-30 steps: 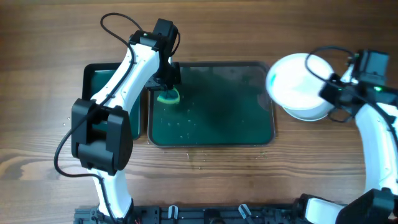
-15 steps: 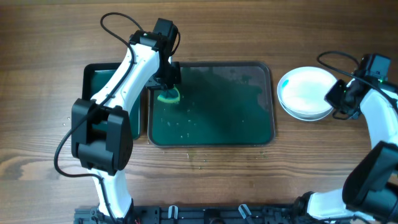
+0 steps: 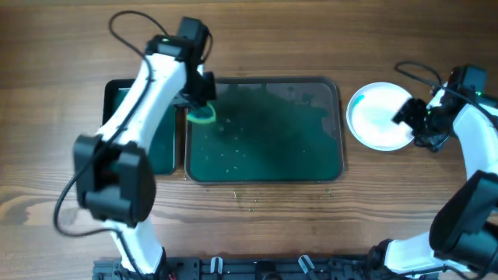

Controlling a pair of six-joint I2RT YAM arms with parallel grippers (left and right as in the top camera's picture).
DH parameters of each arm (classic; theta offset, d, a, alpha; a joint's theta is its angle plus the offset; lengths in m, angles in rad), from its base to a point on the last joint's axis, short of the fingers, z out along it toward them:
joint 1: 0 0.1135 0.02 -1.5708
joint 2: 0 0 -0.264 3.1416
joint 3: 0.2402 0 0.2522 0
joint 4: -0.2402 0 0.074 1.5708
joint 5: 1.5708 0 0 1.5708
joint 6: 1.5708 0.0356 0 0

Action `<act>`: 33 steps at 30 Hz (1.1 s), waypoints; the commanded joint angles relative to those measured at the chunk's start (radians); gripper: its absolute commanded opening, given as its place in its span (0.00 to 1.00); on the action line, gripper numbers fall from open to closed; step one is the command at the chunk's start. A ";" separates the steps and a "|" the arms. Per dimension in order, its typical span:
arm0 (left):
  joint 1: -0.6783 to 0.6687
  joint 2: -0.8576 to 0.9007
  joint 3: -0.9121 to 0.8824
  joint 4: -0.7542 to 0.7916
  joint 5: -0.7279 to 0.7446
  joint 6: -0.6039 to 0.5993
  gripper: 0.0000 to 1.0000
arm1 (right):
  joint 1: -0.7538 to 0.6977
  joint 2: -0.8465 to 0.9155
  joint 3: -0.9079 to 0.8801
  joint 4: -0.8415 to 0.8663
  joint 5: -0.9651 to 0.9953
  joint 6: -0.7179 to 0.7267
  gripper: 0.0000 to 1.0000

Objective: Clean dirty plates on tray and stack at the side
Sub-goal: 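Lower the plate onto the plate stack and release, then place the sponge into the small left tray with the left gripper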

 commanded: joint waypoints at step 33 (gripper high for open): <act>0.317 -0.134 -0.388 0.248 -0.050 0.285 0.71 | 0.203 -0.124 0.092 -0.122 -0.159 -0.171 1.00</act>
